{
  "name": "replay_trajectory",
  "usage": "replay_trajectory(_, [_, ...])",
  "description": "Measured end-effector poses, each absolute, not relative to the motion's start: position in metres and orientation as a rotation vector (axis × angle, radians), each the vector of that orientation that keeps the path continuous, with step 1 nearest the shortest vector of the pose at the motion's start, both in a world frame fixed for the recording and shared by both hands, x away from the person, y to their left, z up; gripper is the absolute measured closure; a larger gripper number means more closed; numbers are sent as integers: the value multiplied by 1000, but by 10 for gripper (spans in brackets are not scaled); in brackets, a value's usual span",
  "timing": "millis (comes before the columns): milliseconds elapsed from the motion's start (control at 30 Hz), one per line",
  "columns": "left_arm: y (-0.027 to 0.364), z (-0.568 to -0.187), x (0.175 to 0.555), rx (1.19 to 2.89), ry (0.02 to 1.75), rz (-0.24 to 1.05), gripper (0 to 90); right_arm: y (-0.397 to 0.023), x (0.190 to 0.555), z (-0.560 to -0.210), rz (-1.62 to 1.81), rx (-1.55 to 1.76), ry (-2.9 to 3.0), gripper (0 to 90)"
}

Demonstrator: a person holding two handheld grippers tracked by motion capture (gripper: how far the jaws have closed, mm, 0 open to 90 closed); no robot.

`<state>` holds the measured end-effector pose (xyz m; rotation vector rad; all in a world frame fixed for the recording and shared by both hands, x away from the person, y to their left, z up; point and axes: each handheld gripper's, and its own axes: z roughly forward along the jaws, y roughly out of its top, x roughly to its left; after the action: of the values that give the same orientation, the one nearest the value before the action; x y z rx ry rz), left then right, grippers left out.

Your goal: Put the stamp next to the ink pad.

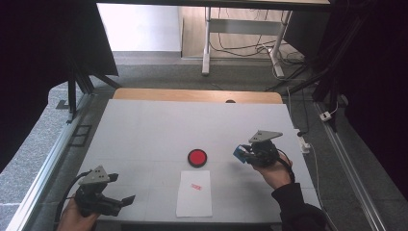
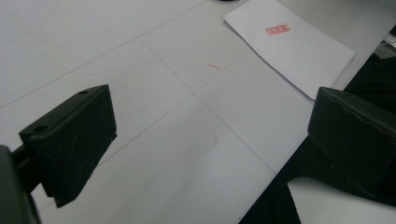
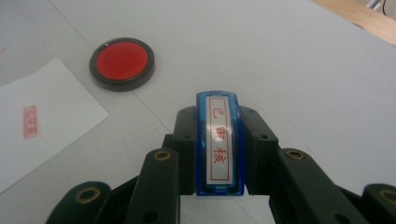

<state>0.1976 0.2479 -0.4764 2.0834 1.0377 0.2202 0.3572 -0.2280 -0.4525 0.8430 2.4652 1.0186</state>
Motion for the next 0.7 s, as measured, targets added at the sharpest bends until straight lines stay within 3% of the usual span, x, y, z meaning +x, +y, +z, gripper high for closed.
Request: replay_trajectory(700, [247, -477, 198, 2088, 1042, 219, 16, -227, 370, -480, 921, 880, 2516, 714])
